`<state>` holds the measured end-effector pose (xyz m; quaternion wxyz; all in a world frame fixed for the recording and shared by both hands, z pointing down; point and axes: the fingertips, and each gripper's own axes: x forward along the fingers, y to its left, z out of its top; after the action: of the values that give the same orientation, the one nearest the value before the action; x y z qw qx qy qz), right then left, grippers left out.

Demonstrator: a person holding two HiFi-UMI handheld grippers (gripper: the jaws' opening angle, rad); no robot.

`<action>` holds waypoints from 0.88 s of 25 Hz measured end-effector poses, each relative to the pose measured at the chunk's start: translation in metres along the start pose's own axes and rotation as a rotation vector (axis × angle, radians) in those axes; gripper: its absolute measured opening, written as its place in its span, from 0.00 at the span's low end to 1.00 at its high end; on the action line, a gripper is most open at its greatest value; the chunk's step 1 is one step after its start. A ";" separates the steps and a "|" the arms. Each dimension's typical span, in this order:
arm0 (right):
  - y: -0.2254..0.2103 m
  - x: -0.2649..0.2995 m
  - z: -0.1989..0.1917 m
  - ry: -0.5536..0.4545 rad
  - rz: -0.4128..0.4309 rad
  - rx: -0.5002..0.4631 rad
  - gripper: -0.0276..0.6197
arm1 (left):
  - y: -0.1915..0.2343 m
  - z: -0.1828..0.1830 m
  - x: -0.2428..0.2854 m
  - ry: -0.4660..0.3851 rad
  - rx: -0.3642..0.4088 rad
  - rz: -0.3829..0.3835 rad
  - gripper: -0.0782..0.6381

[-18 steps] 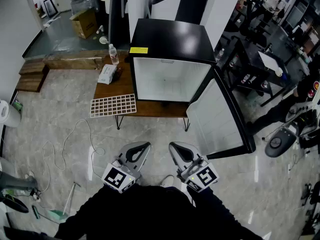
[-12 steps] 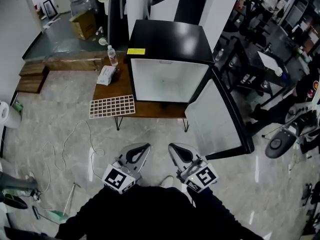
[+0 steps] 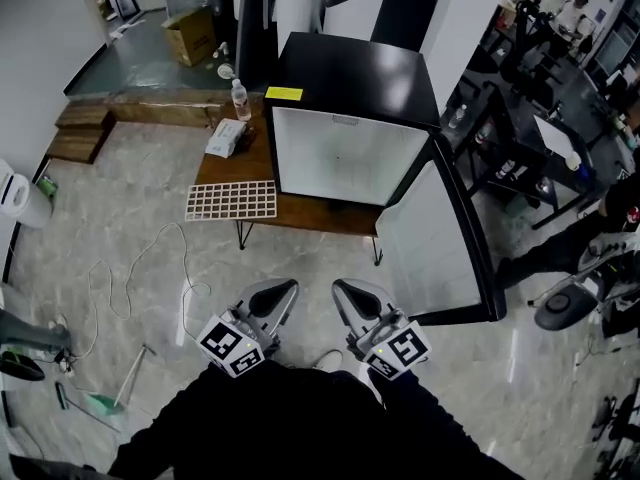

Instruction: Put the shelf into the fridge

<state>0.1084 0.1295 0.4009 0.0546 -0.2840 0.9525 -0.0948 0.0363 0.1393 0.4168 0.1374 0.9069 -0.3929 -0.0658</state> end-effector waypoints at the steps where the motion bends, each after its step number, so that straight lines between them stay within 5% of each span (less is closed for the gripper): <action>1: 0.000 0.003 -0.002 0.004 0.019 0.008 0.05 | 0.004 -0.002 -0.001 -0.005 -0.022 0.022 0.11; 7: -0.004 0.043 -0.022 0.013 0.107 0.134 0.05 | 0.059 -0.008 -0.019 -0.077 -0.158 0.176 0.11; 13: 0.005 0.125 -0.060 0.046 0.140 0.270 0.05 | 0.159 -0.016 -0.052 -0.195 -0.346 0.241 0.11; 19: 0.018 0.225 -0.093 0.083 0.121 0.373 0.05 | 0.292 -0.034 -0.105 -0.361 -0.674 0.256 0.19; 22: 0.012 0.268 -0.113 0.102 0.090 0.413 0.05 | 0.361 -0.057 -0.126 -0.409 -0.776 0.302 0.24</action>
<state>-0.1392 0.0089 0.4953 0.0673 -0.2190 0.9261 -0.2997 -0.2879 0.0066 0.5811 0.3943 0.6895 -0.4861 -0.3645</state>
